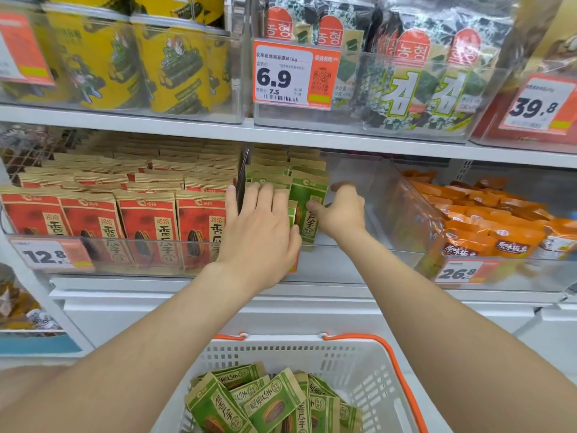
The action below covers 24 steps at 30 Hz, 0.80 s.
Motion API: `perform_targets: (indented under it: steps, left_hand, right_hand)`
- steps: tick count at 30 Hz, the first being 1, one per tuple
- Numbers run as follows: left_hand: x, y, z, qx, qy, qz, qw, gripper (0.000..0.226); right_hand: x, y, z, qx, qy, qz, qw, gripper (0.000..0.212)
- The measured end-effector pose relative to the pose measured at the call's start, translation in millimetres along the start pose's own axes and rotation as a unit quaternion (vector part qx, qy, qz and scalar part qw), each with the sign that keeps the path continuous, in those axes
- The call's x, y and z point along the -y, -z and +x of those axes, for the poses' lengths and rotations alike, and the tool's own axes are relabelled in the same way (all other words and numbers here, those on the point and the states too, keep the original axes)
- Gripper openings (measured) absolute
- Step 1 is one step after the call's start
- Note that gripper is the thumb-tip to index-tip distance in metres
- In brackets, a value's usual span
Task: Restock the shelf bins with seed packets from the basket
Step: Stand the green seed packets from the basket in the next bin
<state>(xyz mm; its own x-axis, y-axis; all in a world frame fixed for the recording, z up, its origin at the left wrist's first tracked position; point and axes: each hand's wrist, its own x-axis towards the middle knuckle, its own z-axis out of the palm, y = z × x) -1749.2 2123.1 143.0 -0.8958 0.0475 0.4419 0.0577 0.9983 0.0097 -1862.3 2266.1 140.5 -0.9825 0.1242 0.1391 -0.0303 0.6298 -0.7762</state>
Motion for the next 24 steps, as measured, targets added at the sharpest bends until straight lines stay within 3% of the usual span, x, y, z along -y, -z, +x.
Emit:
perform_targets:
  steps: [3, 10, 17, 21, 24]
  left_hand:
    - [-0.9, -0.4, -0.1, 0.002, 0.002, -0.006, 1.000, 0.063]
    - [4.2, -1.4, -0.6, 0.002, -0.002, -0.007, 1.000, 0.070]
    - [1.7, 0.0, -3.9, -0.023, -0.005, -0.051, 0.998, 0.073]
    - [-3.4, 4.7, -7.6, -0.100, -0.058, -0.084, 0.990, 0.056]
    - [-10.4, 11.6, -13.7, -0.195, -0.114, -0.088, 0.970, 0.026]
  right_hand:
    - [1.5, -3.8, 1.3, 0.013, 0.036, -0.068, 0.997, 0.035]
    - [6.8, -8.1, -1.9, 0.006, 0.063, -0.085, 0.994, 0.032]
    - [0.8, 7.1, -8.0, 0.077, 0.013, -0.114, 0.990, 0.067]
    - [-5.1, 16.4, -13.4, 0.059, 0.014, -0.147, 0.987, 0.068]
    - [-9.4, 22.9, -29.6, -0.012, 0.083, -0.158, 0.984, 0.045]
